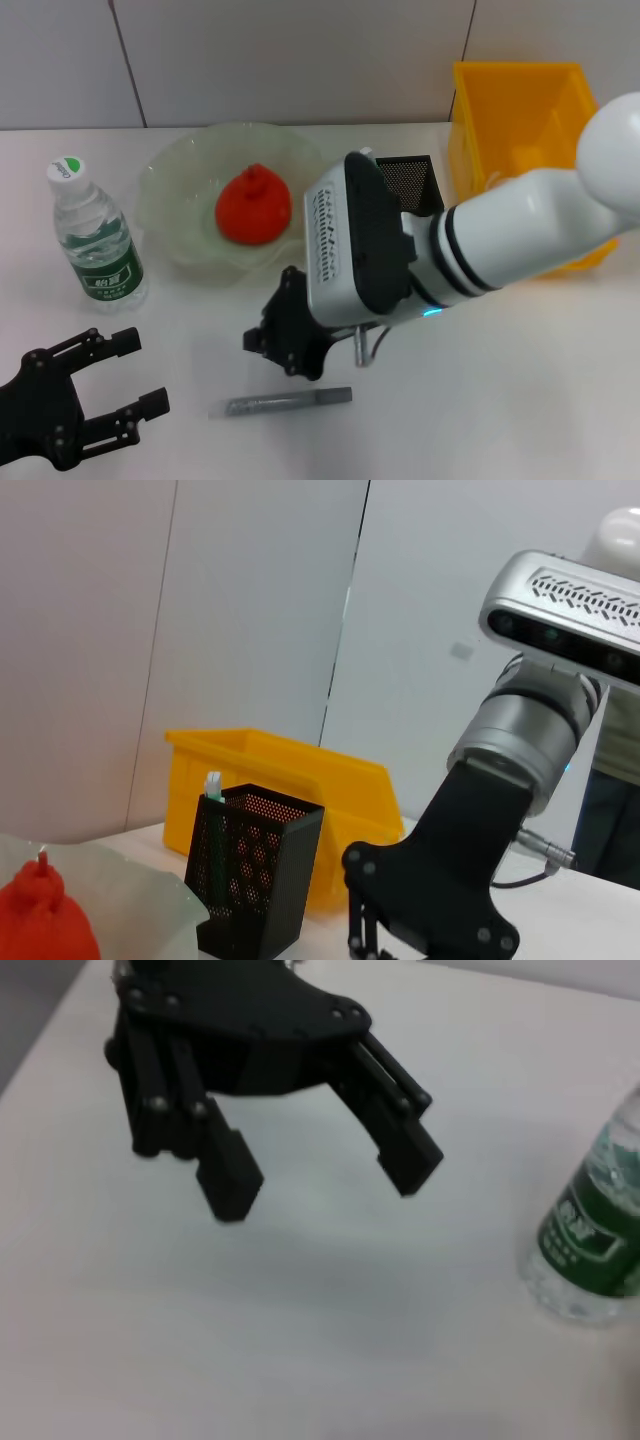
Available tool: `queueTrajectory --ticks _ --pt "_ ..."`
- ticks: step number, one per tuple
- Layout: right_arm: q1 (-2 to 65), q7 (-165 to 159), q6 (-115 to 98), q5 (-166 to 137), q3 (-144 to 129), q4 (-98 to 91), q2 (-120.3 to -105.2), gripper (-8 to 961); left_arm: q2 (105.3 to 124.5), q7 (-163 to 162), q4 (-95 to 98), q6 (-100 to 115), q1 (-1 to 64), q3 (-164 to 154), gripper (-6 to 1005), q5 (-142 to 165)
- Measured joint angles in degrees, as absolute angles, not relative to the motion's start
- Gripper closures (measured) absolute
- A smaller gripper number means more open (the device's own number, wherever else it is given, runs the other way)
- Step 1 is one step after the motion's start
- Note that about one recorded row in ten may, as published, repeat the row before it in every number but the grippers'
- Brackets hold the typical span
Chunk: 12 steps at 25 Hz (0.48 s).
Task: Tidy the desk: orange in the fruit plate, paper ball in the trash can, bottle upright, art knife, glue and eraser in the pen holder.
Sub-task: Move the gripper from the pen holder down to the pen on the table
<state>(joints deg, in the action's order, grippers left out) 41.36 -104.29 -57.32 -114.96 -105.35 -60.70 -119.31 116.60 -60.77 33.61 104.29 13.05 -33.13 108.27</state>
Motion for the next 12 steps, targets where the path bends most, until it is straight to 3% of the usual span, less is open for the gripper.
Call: queueTrajectory --ticks 10,12 --pt "46.38 -104.79 -61.78 -113.59 -104.85 -52.26 -119.58 936 116.80 -60.60 33.57 103.97 13.65 -33.13 197 108.30" --pt "47.53 -104.38 -61.80 -112.36 -104.93 -50.22 -119.59 883 116.86 -60.54 33.53 103.96 13.72 -33.13 197 108.33"
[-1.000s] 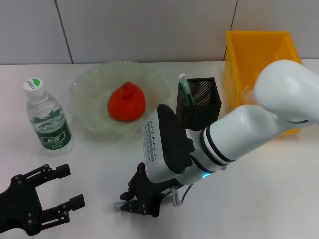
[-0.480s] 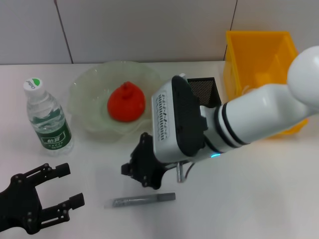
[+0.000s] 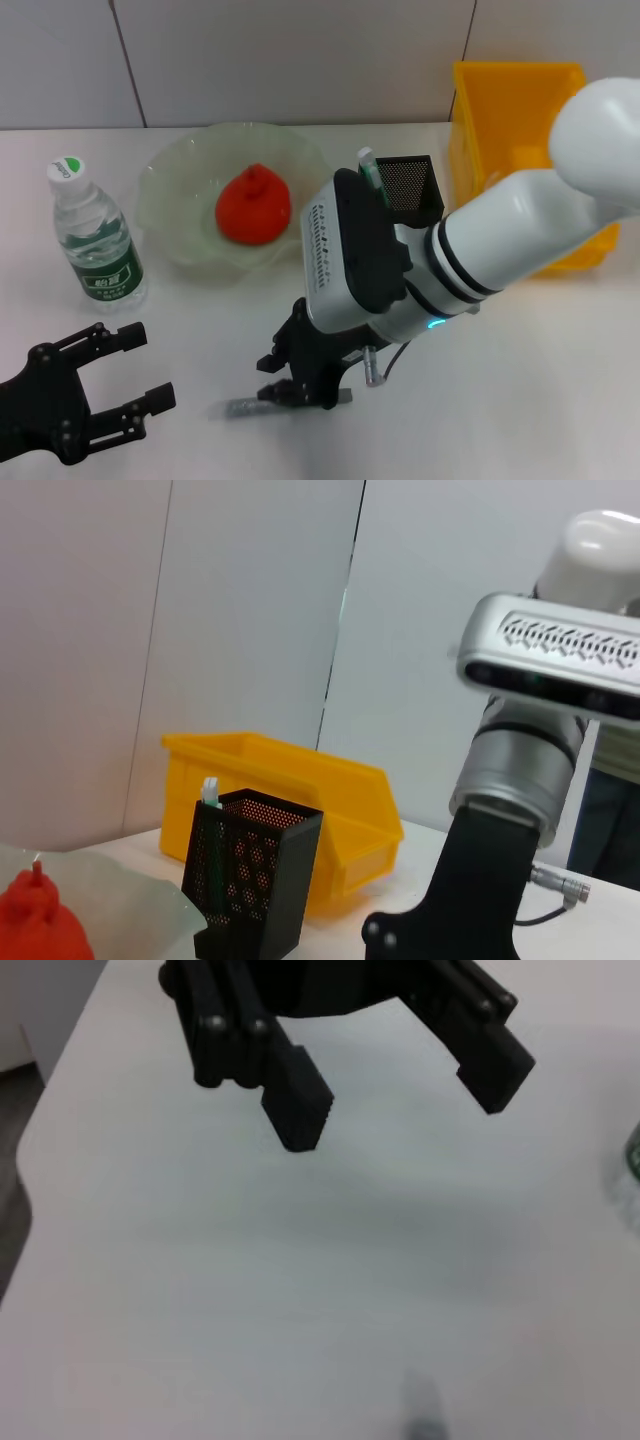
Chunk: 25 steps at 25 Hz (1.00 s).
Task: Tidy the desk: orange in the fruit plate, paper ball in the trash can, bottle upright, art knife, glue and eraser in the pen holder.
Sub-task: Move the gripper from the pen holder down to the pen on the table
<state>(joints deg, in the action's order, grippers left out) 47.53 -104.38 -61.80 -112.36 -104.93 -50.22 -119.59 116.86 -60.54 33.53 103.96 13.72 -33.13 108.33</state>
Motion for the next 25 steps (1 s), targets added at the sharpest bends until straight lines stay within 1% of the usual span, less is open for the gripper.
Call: queueTrajectory --ticks 3,5,10,13,25 --pt "50.54 -101.03 -61.84 -107.23 -105.01 -43.98 -119.78 802 116.99 -60.43 33.47 103.94 13.74 -33.13 197 108.48" --pt "50.81 -100.32 -61.83 -106.34 -105.01 -43.28 -119.80 749 117.03 -60.41 33.47 103.92 13.77 -33.13 197 108.54" --pt "50.71 -97.57 -59.96 -104.16 -105.87 -42.25 -119.88 542 117.14 -60.33 33.48 103.89 13.69 -33.13 197 108.59" --pt "50.67 -97.06 -57.16 -102.56 -109.66 -41.82 -119.89 366 117.16 -60.33 33.48 103.89 13.69 -33.13 197 108.59" --pt "50.66 -96.26 -51.86 -99.12 -114.63 -40.05 -119.88 374 117.24 -60.44 33.49 103.88 13.71 -33.13 197 108.64"
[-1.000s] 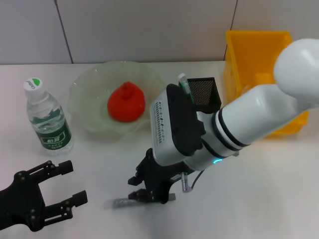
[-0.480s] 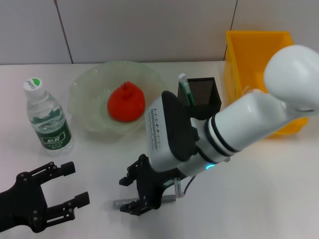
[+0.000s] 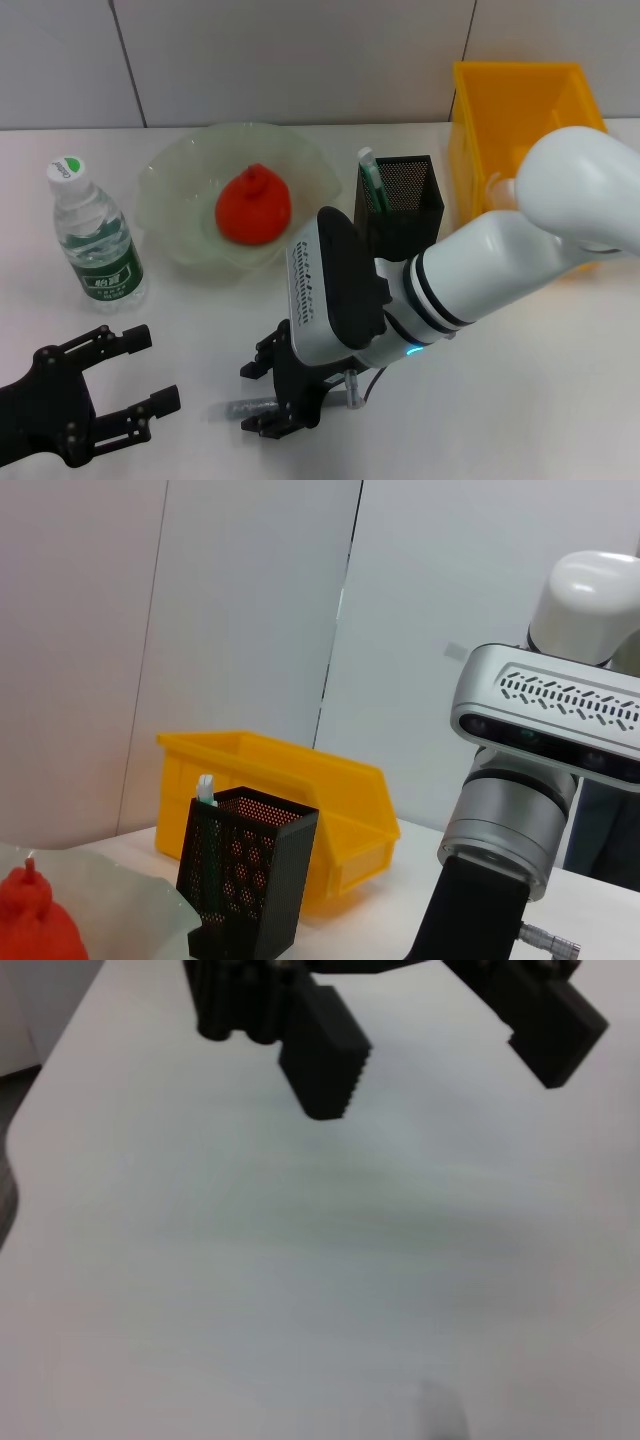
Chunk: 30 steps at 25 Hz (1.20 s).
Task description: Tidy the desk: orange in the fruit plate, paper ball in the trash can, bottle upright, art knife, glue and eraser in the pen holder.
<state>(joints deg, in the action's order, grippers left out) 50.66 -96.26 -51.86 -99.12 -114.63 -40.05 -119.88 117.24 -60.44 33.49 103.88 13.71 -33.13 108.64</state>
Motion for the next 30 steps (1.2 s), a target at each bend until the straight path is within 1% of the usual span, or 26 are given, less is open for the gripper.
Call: queueTrajectory --ticks 19,22,30 --pt "50.70 -94.75 -51.46 -96.50 -114.62 -37.14 -119.88 391 117.25 -60.70 33.49 103.75 14.19 -33.13 197 108.72" --pt "50.60 -94.74 -51.07 -96.50 -114.59 -37.16 -119.88 625 117.31 -60.72 33.49 103.66 14.28 -33.13 197 108.72" --pt "49.51 -94.73 -50.88 -96.50 -113.44 -39.28 -119.86 762 117.33 -60.73 33.48 103.60 14.34 -33.13 197 108.73"
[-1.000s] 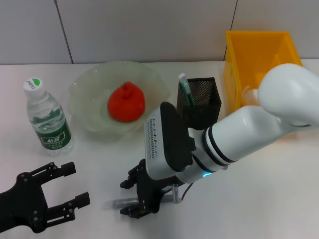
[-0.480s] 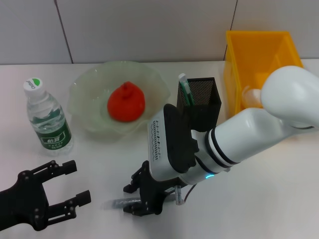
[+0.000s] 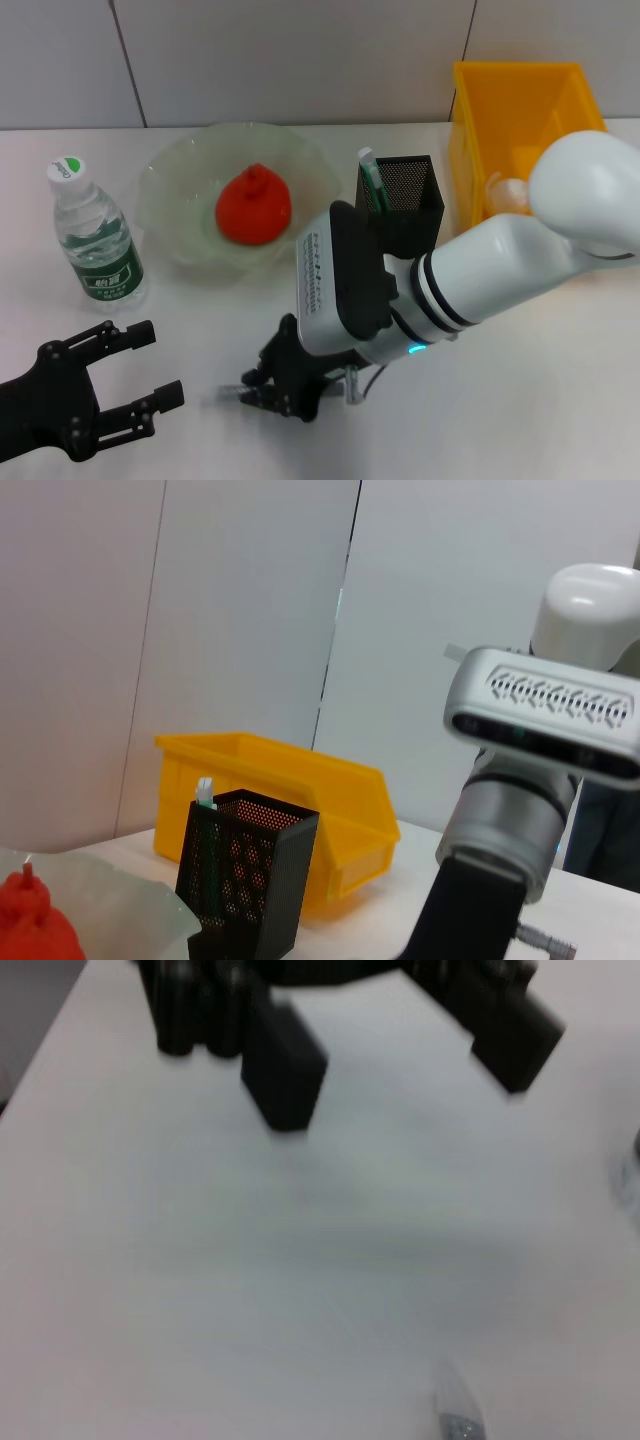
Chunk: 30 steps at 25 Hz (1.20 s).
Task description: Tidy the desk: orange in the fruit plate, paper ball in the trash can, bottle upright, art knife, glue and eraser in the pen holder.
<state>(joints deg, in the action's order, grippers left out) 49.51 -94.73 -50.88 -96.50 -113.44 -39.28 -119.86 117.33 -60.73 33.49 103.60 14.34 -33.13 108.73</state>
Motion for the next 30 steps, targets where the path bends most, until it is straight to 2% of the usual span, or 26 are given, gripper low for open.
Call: queueTrajectory --ticks 4,6,8,13,23,30 --pt "45.80 -94.89 -51.81 -97.08 -109.50 -46.29 -119.31 814 117.33 -60.74 33.48 103.47 14.31 -33.13 197 108.72" --pt "41.17 -95.31 -55.12 -98.99 -103.63 -54.04 -119.14 815 117.34 -60.75 33.49 103.40 14.22 -33.14 197 108.67" --pt "39.55 -95.49 -55.92 -99.71 -101.87 -56.69 -119.18 816 117.31 -60.75 33.48 103.38 14.17 -33.13 197 108.50" --pt "29.32 -93.94 -55.93 -100.07 -94.04 -69.08 -119.61 819 117.26 -60.42 33.48 102.71 14.29 -33.13 197 108.32" --pt "23.47 -67.07 -51.26 -75.01 -87.67 -62.23 -119.53 823 117.74 -61.54 33.48 102.07 15.72 -33.14 197 108.28" --pt "24.34 -49.20 -51.53 -60.39 -85.66 -53.23 -119.45 827 117.99 -63.28 32.68 101.15 16.81 -33.13 197 108.41"
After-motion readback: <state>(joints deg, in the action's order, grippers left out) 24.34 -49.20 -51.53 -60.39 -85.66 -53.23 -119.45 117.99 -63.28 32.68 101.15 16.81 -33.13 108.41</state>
